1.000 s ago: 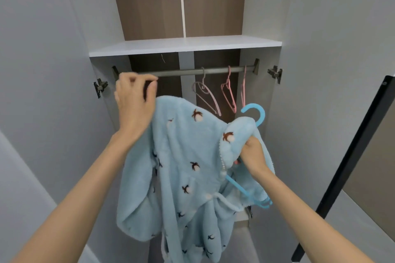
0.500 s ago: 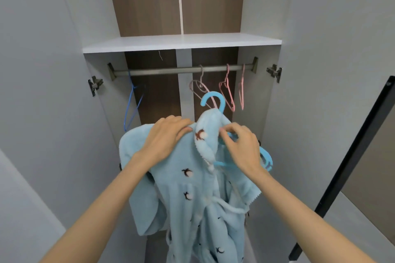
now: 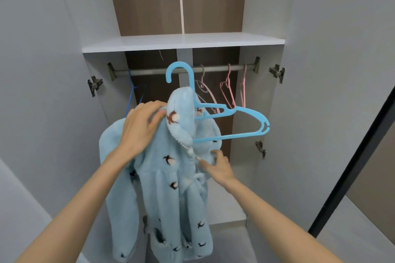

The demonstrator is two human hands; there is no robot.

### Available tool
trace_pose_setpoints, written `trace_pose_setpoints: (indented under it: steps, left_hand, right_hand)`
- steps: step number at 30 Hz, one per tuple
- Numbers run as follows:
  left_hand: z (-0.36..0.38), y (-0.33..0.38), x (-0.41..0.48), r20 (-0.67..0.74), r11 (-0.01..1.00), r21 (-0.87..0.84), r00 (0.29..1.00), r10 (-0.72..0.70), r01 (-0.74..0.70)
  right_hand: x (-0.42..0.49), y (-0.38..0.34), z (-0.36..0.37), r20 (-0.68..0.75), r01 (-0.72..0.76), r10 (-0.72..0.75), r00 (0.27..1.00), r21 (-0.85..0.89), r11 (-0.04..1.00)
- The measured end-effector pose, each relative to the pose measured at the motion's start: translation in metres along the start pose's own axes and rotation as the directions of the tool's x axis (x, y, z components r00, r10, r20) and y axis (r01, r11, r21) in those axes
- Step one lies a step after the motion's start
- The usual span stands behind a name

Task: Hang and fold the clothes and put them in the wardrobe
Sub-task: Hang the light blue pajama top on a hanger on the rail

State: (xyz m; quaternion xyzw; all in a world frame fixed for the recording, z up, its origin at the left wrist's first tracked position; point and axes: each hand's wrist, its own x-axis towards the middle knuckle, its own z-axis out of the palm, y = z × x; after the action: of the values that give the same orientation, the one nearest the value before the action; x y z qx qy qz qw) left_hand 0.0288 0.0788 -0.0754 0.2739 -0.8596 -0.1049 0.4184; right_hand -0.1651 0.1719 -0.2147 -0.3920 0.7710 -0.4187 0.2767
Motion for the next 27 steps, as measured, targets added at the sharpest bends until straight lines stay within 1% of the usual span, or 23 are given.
trace_pose_setpoints:
  steps: [3, 6, 9, 12, 13, 15, 16, 17, 19, 22, 27]
  left_hand:
    - [-0.008, 0.002, -0.005, -0.005, 0.999, -0.053, 1.0, 0.001, -0.001]
    - [-0.016, -0.001, -0.011, -0.025, 0.994, -0.109, 0.999, -0.027, 0.025]
    - [-0.021, -0.003, -0.016, -0.012, 0.985, -0.167, 0.998, -0.057, 0.054]
    - [-0.022, -0.006, -0.02, 0.017, 0.968, -0.231, 0.995, -0.097, 0.098]
    - [-0.021, -0.008, -0.021, 0.022, 0.963, -0.25, 0.995, -0.102, 0.105]
    - [-0.021, -0.012, -0.023, 0.029, 0.958, -0.265, 0.994, -0.105, 0.109]
    - [-0.021, -0.015, -0.024, 0.032, 0.957, -0.269, 0.994, -0.103, 0.108]
    - [-0.022, -0.019, -0.025, 0.031, 0.956, -0.272, 0.994, -0.104, 0.109]
    - [-0.025, -0.03, -0.028, 0.03, 0.955, -0.268, 0.992, -0.124, 0.127]
    - [-0.032, -0.052, -0.035, 0.057, 0.964, -0.212, 0.987, -0.151, 0.159]
    - [-0.037, -0.081, -0.046, 0.164, 0.994, -0.038, 0.981, -0.099, 0.107]
  right_hand:
    - [0.009, -0.006, 0.016, 0.12, -0.045, 0.055, 0.991, -0.08, 0.996]
    - [0.012, -0.002, 0.026, 0.153, -0.09, 0.096, 0.984, -0.043, 0.995]
    - [0.016, 0.002, 0.036, 0.081, -0.032, 0.039, 0.996, -0.08, 0.996]
    - [0.02, 0.0, 0.041, -0.006, -0.03, 0.029, 1.0, -0.12, 0.992]
    - [0.021, -0.001, 0.042, -0.01, -0.022, 0.021, 1.0, -0.157, 0.987]
    - [0.021, -0.005, 0.038, 0.01, 0.022, -0.02, 1.0, -0.293, 0.956]
    - [0.02, -0.007, 0.033, 0.016, 0.036, -0.033, 0.999, -0.334, 0.942]
    - [0.021, -0.008, 0.028, 0.007, 0.041, -0.041, 0.999, -0.338, 0.94]
    - [0.024, -0.008, 0.01, -0.049, 0.018, -0.032, 0.998, -0.278, 0.961]
    - [0.025, -0.005, -0.021, -0.117, -0.036, 0.027, 0.993, -0.077, 0.996]
    - [0.026, -0.01, -0.056, -0.213, -0.063, 0.073, 0.974, 0.052, 0.997]
